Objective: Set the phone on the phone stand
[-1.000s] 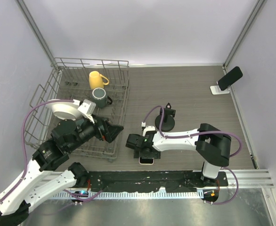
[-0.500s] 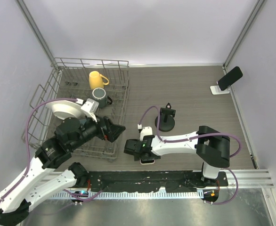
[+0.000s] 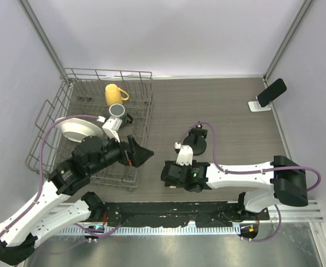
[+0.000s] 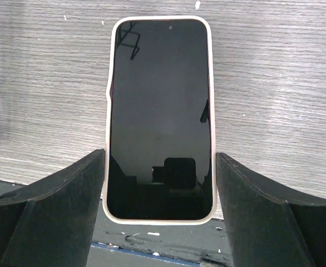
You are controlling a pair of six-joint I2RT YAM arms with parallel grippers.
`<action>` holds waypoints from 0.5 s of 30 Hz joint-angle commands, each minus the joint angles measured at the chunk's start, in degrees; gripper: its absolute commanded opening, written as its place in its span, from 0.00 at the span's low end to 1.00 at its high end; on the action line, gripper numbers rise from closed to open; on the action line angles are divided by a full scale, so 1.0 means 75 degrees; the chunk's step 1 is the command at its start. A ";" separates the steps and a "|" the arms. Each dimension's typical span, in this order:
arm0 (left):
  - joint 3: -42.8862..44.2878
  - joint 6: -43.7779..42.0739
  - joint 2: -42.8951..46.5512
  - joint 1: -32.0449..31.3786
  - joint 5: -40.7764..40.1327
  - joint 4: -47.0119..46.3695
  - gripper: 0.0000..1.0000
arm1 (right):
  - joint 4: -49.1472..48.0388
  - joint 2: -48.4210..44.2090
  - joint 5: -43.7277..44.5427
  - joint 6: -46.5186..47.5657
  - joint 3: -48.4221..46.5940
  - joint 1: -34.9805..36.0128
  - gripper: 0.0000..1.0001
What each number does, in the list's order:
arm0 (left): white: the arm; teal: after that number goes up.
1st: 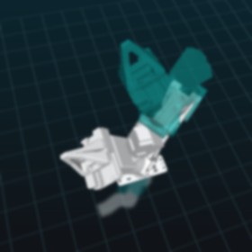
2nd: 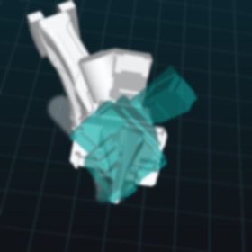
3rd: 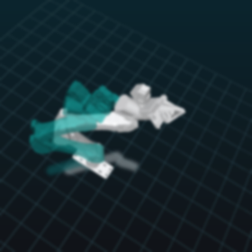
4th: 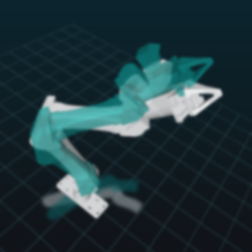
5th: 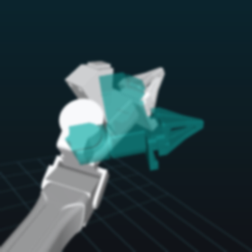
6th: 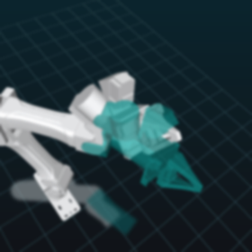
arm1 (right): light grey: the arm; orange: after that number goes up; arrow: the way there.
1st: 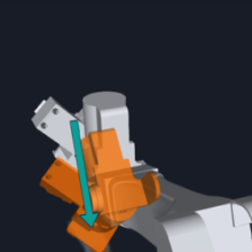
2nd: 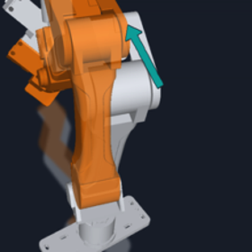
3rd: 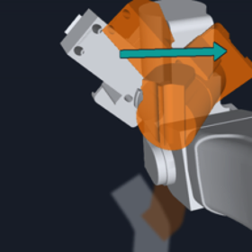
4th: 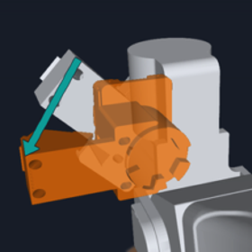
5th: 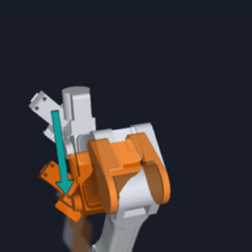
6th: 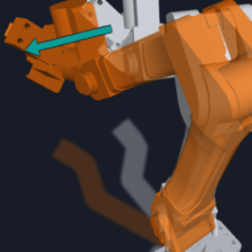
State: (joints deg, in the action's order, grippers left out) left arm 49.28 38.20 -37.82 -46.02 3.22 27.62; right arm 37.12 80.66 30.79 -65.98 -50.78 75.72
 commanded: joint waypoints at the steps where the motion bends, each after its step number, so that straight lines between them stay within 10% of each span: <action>1: -0.0078 0.0310 -0.0078 0.0019 0.0262 -0.0529 1.00 | -0.0029 0.0084 0.0138 0.0171 -0.0142 -0.0030 0.01; 8: -0.0172 0.0404 -0.0019 0.0030 0.0250 -0.0624 1.00 | 0.0090 0.1103 -0.0647 0.0594 -0.0483 -0.0100 0.11; 15: 0.0016 0.0053 0.0028 0.0030 0.0062 -0.0343 1.00 | 0.0241 0.1995 -0.0859 0.0991 -0.0986 -0.0112 0.71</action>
State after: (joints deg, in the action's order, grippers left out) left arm 47.81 40.25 -38.24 -46.02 4.14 26.44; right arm 38.83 93.86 24.82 -60.99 -54.89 75.13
